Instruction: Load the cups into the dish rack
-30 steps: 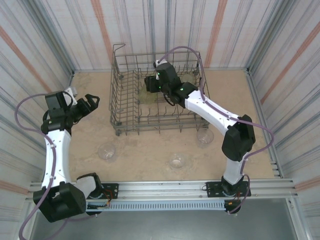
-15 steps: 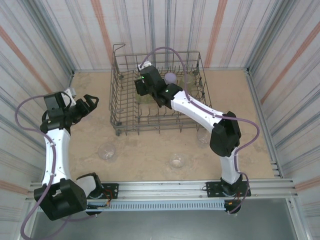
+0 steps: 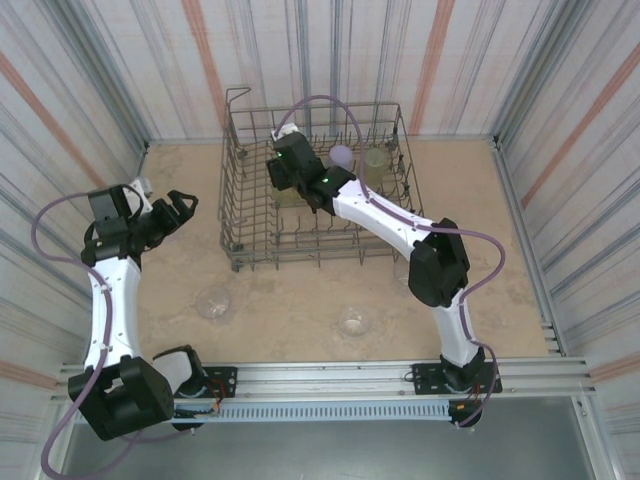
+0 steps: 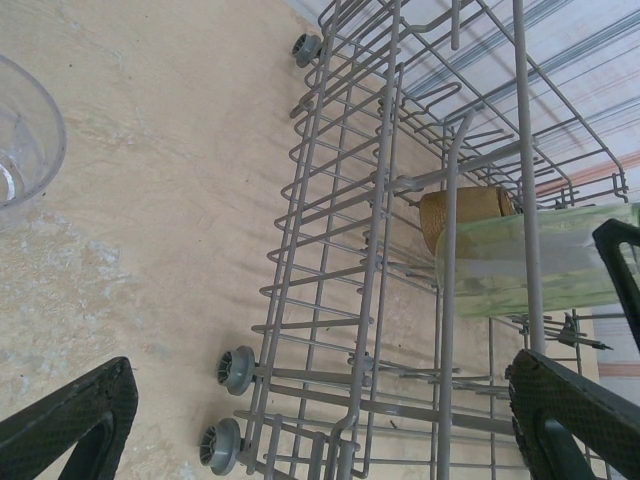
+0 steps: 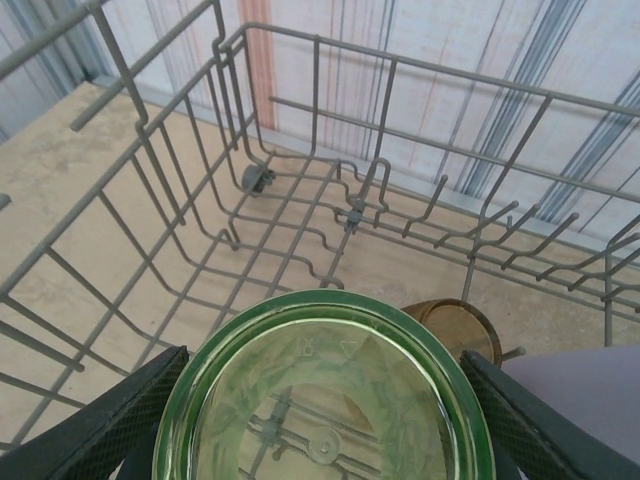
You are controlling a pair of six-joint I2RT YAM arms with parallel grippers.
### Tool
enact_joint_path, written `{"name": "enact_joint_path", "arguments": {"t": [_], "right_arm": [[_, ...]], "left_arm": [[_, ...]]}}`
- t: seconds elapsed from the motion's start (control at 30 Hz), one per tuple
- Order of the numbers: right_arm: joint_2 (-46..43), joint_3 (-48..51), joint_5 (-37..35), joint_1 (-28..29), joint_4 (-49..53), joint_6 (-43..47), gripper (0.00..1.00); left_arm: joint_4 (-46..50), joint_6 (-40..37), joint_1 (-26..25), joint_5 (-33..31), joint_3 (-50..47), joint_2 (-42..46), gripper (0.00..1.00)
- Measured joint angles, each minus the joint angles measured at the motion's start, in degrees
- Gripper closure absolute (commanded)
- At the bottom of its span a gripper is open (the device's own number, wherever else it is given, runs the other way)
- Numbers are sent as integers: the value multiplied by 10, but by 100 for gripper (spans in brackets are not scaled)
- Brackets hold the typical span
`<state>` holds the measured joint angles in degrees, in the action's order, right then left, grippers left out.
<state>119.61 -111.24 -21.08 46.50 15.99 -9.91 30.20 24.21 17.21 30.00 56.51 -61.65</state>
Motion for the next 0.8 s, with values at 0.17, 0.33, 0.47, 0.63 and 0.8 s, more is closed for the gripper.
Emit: {"name": "enact_joint_path", "arguments": {"t": [0.17, 0.33, 0.47, 0.63, 0.8], "right_arm": [[14, -6, 0, 0, 0, 0, 55], [21, -6, 0, 0, 0, 0, 55], [26, -6, 0, 0, -1, 0, 54], [35, -6, 0, 0, -1, -1, 54], [45, -6, 0, 0, -1, -1, 52]], "left_arm": [[0, 0, 0, 0, 0, 0, 1], [0, 0, 0, 2, 0, 0, 1], [0, 0, 0, 2, 0, 0, 1], [0, 0, 0, 4, 0, 0, 1], [0, 0, 0, 4, 0, 0, 1]]}}
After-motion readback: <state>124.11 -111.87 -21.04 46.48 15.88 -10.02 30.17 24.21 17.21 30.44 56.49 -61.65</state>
